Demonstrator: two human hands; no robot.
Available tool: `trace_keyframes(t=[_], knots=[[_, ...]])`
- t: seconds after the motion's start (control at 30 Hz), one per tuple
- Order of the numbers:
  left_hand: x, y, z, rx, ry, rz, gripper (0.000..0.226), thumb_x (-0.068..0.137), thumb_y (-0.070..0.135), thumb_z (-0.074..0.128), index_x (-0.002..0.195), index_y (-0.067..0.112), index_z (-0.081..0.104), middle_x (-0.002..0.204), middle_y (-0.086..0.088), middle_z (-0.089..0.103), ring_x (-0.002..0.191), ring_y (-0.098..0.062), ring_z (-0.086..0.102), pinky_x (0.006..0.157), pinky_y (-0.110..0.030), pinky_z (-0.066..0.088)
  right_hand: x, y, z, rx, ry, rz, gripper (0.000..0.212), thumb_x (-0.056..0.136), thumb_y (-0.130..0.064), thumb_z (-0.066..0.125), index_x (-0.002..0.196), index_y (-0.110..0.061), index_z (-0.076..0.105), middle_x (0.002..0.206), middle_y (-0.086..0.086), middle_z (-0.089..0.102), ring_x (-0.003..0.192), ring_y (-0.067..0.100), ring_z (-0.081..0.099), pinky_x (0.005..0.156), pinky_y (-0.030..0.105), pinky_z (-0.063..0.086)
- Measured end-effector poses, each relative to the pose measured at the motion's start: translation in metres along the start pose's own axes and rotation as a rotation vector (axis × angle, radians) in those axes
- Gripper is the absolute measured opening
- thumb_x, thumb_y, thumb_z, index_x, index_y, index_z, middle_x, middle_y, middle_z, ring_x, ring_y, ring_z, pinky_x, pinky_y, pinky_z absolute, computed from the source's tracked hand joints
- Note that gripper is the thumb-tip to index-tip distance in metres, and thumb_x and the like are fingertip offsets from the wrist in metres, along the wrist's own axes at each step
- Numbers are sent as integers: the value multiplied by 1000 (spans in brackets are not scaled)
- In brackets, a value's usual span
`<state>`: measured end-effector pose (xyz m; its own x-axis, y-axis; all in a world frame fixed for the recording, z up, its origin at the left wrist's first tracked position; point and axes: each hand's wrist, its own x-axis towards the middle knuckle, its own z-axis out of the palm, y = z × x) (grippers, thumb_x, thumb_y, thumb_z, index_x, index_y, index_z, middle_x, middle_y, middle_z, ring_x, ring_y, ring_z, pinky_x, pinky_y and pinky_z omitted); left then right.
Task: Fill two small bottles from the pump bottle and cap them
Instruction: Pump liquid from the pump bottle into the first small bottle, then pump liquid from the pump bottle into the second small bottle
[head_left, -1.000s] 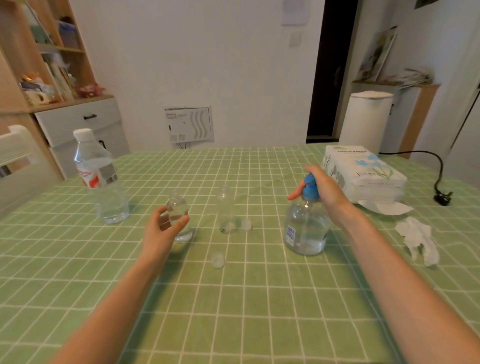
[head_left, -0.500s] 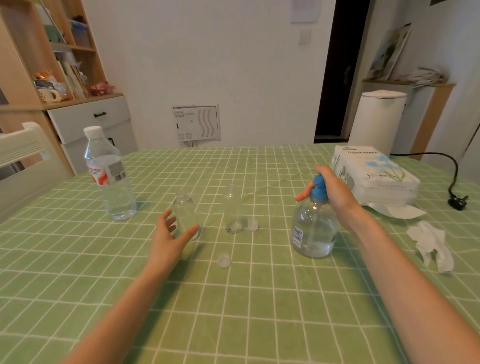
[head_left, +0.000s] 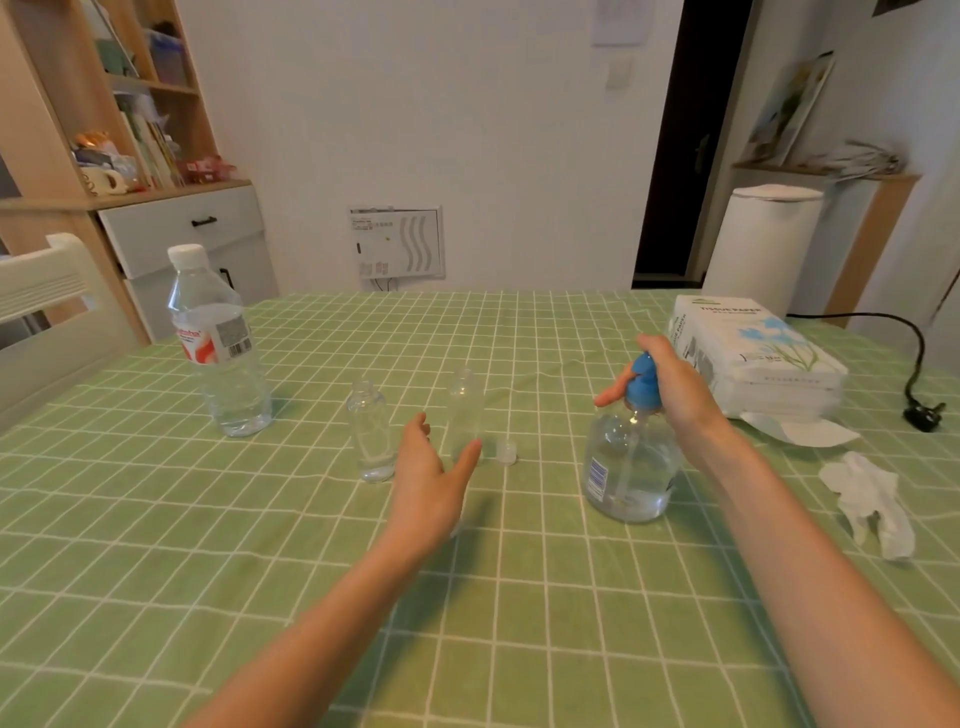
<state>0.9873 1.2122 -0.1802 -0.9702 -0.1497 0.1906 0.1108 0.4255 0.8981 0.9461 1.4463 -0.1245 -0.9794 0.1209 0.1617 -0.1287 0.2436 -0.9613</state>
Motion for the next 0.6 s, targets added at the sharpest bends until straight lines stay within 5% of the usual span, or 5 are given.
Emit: trace_keyframes(t=[0.23, 0.37, 0.6], knots=[[35, 3, 21, -73, -36, -96, 85, 86, 34, 63, 147, 9, 10, 149, -14, 33, 132, -30, 39, 109, -48, 34, -1, 1, -1, 9, -7, 0, 73, 97, -45, 26, 47, -18, 72, 73, -6, 75, 101, 14, 55, 103, 39, 38], [39, 0, 25, -109, -41, -68, 74, 86, 31, 63, 144, 13, 21, 143, -9, 42, 126, -24, 46, 106, -44, 38, -1, 1, 0, 0, 6, -17, 72, 97, -45, 27, 48, -18, 72, 75, -3, 75, 100, 12, 56, 79, 24, 40], [42, 9, 19, -89, -6, 19, 48, 86, 31, 64, 126, 15, 44, 127, -8, 55, 117, -21, 52, 100, -40, 44, -2, 2, 1, 8, 2, -21, 68, 97, -42, 28, 49, -16, 70, 73, 2, 75, 86, 11, 56, 72, 24, 42]])
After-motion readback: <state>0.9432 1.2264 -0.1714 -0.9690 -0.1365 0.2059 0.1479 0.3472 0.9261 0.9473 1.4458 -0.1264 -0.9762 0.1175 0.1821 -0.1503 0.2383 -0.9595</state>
